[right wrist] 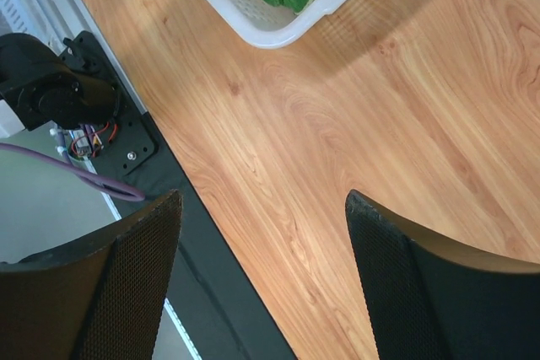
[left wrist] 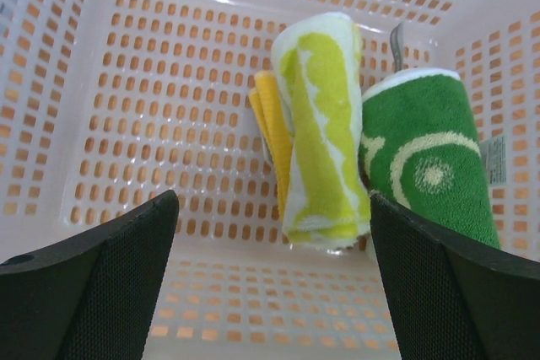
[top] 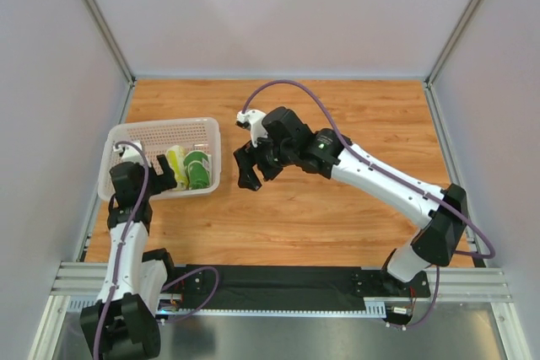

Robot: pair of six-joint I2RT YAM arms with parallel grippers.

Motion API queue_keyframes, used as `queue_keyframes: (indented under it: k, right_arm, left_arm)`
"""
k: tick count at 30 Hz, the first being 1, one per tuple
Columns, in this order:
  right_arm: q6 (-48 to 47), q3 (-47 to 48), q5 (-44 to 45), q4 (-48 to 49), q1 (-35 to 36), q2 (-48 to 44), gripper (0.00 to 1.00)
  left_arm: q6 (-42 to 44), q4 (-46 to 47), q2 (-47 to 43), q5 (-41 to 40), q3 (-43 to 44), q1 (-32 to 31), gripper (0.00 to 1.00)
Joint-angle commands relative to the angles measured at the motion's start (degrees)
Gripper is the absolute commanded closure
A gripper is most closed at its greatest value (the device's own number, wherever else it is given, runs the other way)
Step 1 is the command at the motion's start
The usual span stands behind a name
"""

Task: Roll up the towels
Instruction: Place the rolled towel into the container

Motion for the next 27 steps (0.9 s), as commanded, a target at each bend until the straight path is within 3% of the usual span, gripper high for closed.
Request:
queue_keyframes:
  k: [1,5,15,21,24,27]
  right_arm:
    - [-1.75,-0.81,-1.25,3.07,0.01,-1.4,0.21]
    - [-2.37,-1.43,0.42,2.63,0.1,-1.22,0.22]
    - [-0.53,-0.03,2.7,1.84,-0.08,-2.28,0.19]
    - [-0.17,0.24,3.77,2.19,0.01,-2.01,0.19]
    - [-0.26,0.06,3.32,2.71,0.1,-1.84,0.26]
    - [0.09,0.24,4.29,3.07,0.01,-2.1,0.23]
  left_arm:
    - [2.25,12.72,-0.63,2.66,-2.87,-0.15,0.0]
    - [1.19,21.23,-1.51,3.19,-10.23,-0.15,0.0]
    - [-2.68,36.26,-0.63,0.29,-15.53,-0.06,0.0]
    - [-0.57,36.55,-1.43,1.7,-15.35,-0.06,0.0]
    - [-0.39,36.81,-1.07,2.05,-15.79,-0.06,0.0]
    - [-0.3,36.9,-0.72,1.96,-15.62,-0.06,0.0]
